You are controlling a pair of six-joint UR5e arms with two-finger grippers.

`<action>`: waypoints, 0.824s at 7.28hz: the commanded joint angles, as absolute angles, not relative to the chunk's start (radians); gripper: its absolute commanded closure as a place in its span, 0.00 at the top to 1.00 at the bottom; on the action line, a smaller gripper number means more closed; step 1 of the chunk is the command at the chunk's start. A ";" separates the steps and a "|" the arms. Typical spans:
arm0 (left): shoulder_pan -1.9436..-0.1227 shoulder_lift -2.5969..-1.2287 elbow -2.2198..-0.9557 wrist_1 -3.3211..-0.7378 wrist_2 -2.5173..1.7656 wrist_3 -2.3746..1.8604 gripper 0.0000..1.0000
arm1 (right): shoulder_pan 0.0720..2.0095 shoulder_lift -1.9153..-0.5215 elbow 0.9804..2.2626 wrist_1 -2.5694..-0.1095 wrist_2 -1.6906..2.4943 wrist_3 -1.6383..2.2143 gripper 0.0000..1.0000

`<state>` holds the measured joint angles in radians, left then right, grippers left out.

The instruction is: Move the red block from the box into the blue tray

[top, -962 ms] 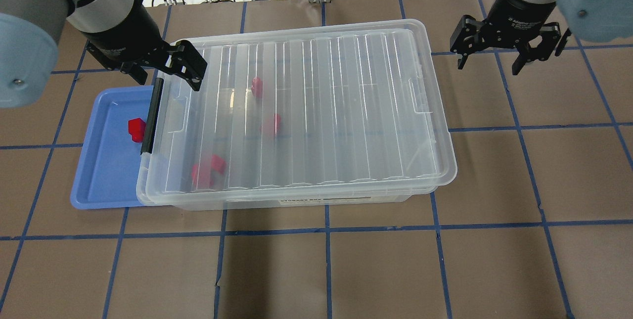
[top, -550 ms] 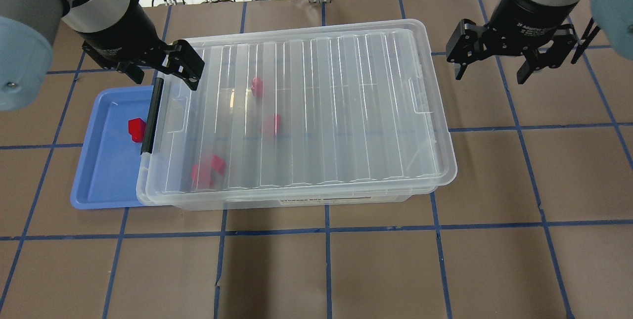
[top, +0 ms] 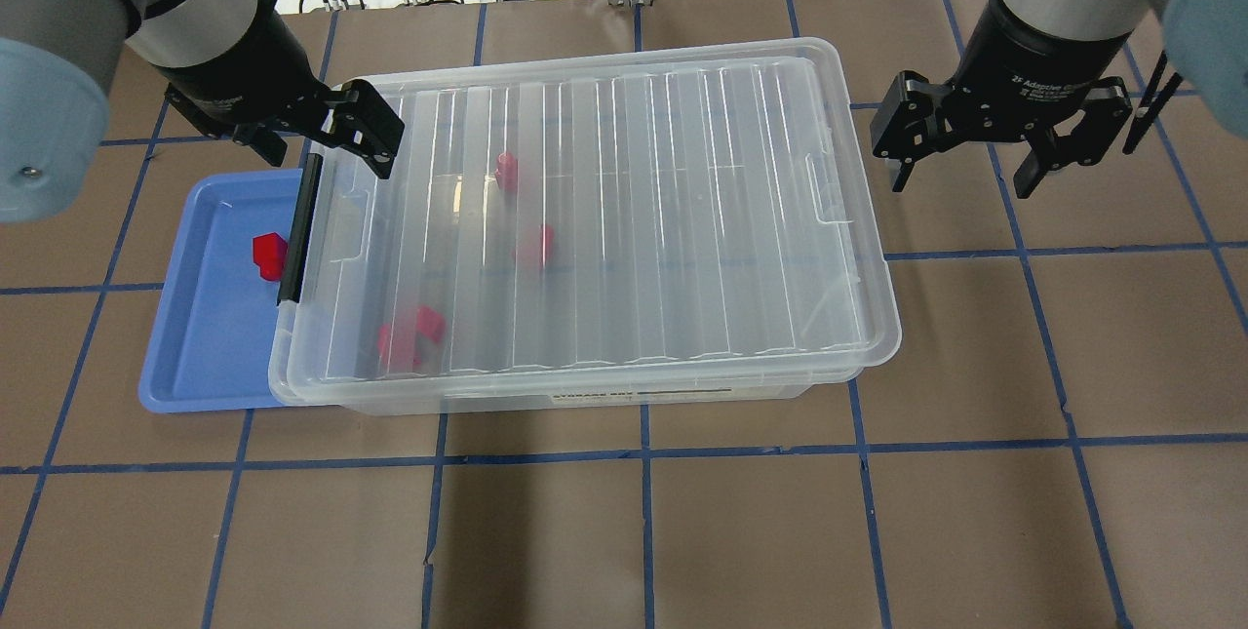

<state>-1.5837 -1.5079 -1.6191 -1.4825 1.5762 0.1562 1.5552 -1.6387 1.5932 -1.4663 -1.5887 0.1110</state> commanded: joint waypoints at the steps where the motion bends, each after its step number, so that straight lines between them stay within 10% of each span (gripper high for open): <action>1: -1.585 -1.499 -1.620 -1.492 1.585 0.147 1.00 | 1.555 -1.641 1.586 -1.465 -1.585 0.114 1.00; 6: -1.585 -1.494 -1.620 -1.500 1.588 0.141 1.00 | 1.555 -1.640 1.588 -1.483 -1.588 0.109 1.00</action>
